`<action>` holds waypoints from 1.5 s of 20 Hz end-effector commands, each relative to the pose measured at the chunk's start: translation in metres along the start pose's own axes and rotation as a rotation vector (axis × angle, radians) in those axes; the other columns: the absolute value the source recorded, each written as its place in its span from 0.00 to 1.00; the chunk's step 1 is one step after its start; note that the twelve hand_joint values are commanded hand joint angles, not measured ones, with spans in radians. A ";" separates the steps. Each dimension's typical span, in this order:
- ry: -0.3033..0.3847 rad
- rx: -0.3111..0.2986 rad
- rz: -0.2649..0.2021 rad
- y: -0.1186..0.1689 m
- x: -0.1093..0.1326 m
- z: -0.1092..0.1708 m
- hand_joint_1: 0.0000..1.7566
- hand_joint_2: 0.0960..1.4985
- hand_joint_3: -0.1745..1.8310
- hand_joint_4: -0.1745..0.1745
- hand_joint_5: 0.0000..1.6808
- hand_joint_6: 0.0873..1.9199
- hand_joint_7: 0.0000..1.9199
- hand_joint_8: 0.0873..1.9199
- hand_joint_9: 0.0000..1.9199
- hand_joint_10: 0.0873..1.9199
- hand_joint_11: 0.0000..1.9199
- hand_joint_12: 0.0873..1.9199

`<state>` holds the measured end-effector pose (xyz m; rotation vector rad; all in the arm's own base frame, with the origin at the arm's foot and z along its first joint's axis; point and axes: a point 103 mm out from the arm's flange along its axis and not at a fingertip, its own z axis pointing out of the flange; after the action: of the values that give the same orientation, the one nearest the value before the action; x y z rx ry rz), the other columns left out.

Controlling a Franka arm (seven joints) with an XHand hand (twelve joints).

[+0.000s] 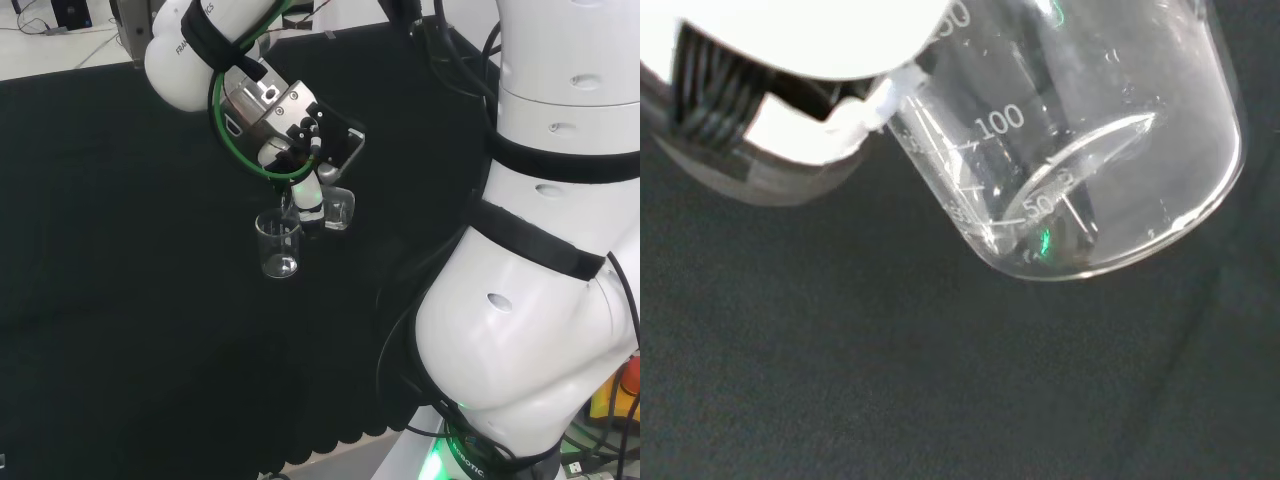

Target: Pour the water from the handheld beaker into the one on the table.

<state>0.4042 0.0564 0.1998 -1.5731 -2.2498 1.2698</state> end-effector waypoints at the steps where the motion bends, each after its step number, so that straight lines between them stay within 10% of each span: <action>1: -0.037 0.019 0.009 -0.001 0.003 -0.003 0.64 0.34 0.60 0.55 0.66 0.59 0.79 0.42 0.84 0.27 0.70 0.40; 30: -0.153 0.134 0.020 0.002 0.018 -0.019 0.64 0.34 0.60 0.60 0.66 0.59 0.79 0.43 0.83 0.28 0.70 0.39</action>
<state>0.4064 0.0811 0.2052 -1.5133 -2.1956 1.5331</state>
